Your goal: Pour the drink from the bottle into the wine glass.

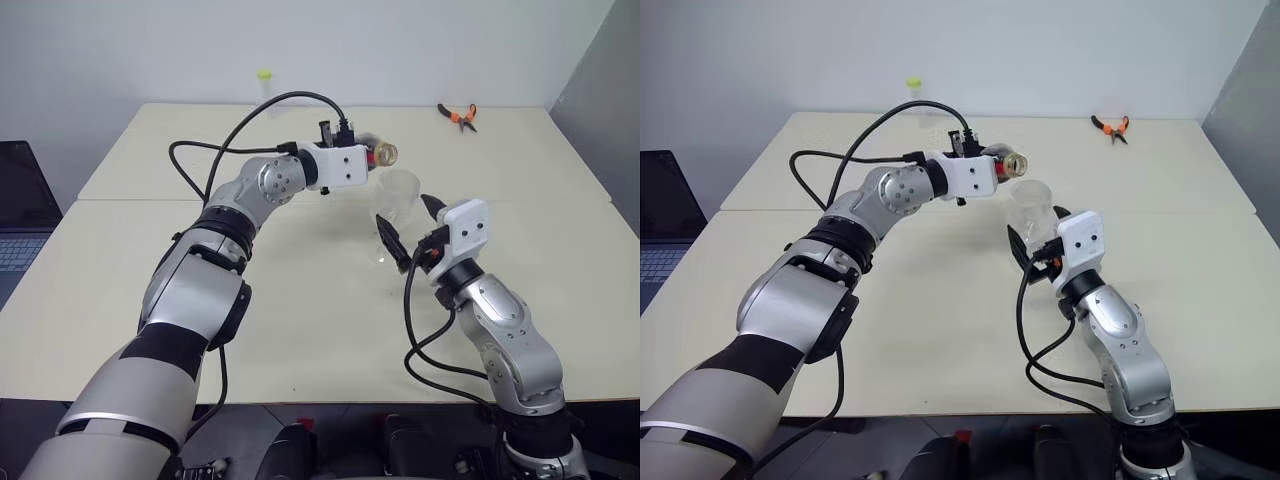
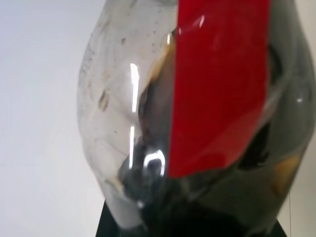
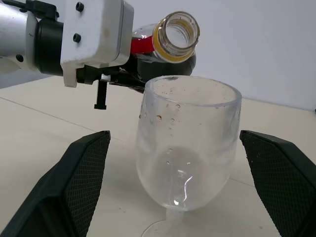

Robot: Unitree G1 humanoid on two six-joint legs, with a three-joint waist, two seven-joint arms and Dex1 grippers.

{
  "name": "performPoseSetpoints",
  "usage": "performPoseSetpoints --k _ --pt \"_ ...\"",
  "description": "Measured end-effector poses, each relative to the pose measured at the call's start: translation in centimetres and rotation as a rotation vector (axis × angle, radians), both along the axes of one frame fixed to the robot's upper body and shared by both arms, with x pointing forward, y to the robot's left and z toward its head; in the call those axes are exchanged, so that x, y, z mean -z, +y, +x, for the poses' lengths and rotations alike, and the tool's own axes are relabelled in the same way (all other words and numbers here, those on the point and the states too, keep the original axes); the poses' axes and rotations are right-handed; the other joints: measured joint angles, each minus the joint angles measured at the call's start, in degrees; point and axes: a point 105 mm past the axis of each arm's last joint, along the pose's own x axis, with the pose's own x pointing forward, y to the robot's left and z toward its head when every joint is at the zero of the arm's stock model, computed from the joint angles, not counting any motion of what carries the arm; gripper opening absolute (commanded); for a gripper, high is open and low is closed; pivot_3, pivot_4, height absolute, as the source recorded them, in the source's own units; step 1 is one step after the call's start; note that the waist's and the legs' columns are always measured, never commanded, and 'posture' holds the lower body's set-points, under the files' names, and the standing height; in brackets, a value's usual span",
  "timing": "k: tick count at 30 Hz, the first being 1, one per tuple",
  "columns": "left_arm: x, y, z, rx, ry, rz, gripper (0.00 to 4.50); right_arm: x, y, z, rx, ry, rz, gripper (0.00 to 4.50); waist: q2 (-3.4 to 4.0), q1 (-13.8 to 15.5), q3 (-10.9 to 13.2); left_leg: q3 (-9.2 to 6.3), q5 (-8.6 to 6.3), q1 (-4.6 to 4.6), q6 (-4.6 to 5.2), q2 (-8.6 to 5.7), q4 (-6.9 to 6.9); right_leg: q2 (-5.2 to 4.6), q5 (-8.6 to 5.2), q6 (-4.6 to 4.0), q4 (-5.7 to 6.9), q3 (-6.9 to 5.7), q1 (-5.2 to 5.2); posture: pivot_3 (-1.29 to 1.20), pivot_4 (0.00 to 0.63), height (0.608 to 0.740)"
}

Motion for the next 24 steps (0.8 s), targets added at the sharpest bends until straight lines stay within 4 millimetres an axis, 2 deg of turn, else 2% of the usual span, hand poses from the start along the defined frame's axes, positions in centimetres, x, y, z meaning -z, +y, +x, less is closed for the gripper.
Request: performPoseSetpoints --k 12,24 --pt "-1.1 -0.8 -0.1 0.014 -0.151 0.097 0.77 0.4 0.0 0.1 0.013 0.026 -0.010 4.50 0.00 0.00 0.00 0.02 0.00 -0.01 0.00 -0.01 0.00 0.00 0.00 0.00 0.01 0.01 -0.02 0.00 0.150 0.740" --pt "-1.5 -0.5 0.0 0.000 -0.228 0.142 0.76 0.7 0.1 0.2 0.020 0.039 -0.020 4.50 0.00 0.00 0.00 0.02 0.00 -0.02 0.00 -0.02 0.00 0.00 0.00 0.00 0.02 0.01 -0.03 0.00 0.150 0.740"
